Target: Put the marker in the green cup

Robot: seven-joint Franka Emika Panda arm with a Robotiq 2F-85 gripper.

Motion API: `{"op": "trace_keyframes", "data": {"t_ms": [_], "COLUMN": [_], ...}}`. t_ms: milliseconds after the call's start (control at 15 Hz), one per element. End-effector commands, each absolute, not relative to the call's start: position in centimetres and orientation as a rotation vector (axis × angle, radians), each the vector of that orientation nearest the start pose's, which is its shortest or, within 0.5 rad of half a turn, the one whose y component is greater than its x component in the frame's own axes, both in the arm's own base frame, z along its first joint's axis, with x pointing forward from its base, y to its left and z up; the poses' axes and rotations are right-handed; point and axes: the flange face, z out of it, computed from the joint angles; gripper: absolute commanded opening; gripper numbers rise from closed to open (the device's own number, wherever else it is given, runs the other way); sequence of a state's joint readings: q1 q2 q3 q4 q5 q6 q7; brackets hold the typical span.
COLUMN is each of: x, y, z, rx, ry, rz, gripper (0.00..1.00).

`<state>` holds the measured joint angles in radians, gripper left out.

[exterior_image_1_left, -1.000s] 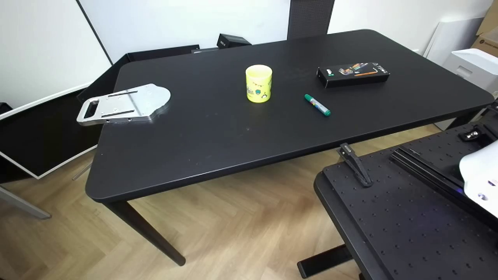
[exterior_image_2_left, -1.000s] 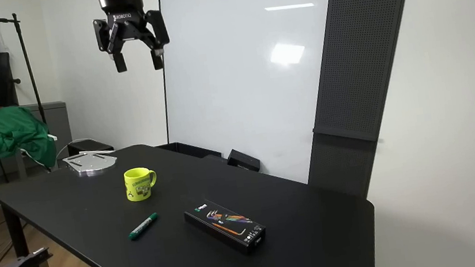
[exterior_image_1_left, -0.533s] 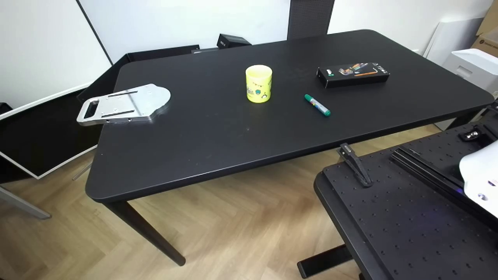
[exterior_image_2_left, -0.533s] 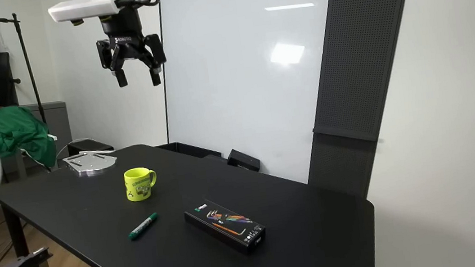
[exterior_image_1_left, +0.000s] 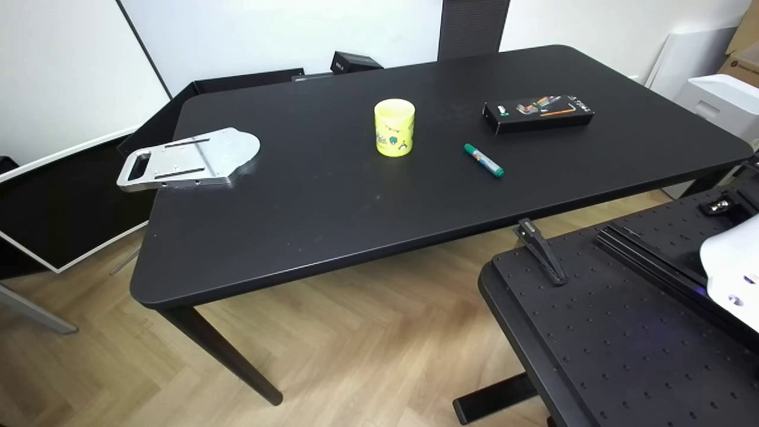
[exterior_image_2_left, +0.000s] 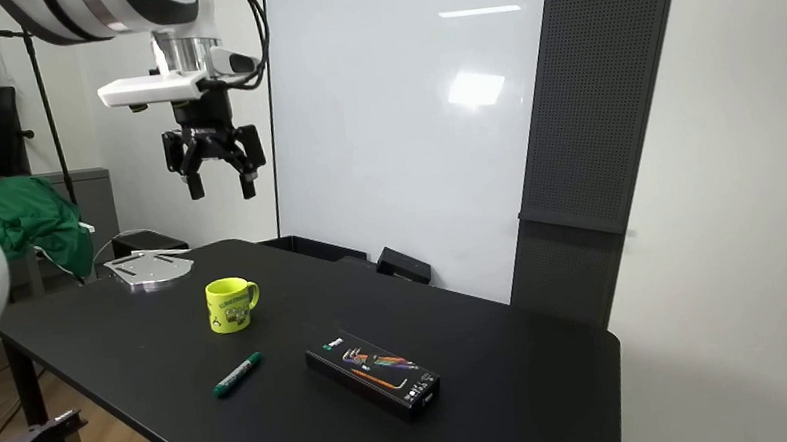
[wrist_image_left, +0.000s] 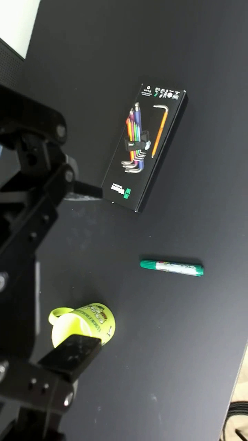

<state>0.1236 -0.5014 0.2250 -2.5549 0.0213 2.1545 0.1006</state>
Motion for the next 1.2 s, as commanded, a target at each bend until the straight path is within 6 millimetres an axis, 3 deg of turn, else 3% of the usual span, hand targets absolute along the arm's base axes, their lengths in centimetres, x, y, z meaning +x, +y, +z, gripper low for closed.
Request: {"op": "trace_keyframes", "data": {"t_ms": [0,467,733,1133], "x": [37.6,37.9,38.0,38.7], "y": [13.9,14.1,15.0,16.8], "z": [43.5,42.4,37.9,28.8], "rx": [-3.188,-3.184,-3.164,-3.119], "ry": [-0.349,-0.378,-0.390,-0.446], "rz": [-0.142,-0.096,-0.032,0.030], "gripper": [1.00,1.00,1.00,1.00]}}
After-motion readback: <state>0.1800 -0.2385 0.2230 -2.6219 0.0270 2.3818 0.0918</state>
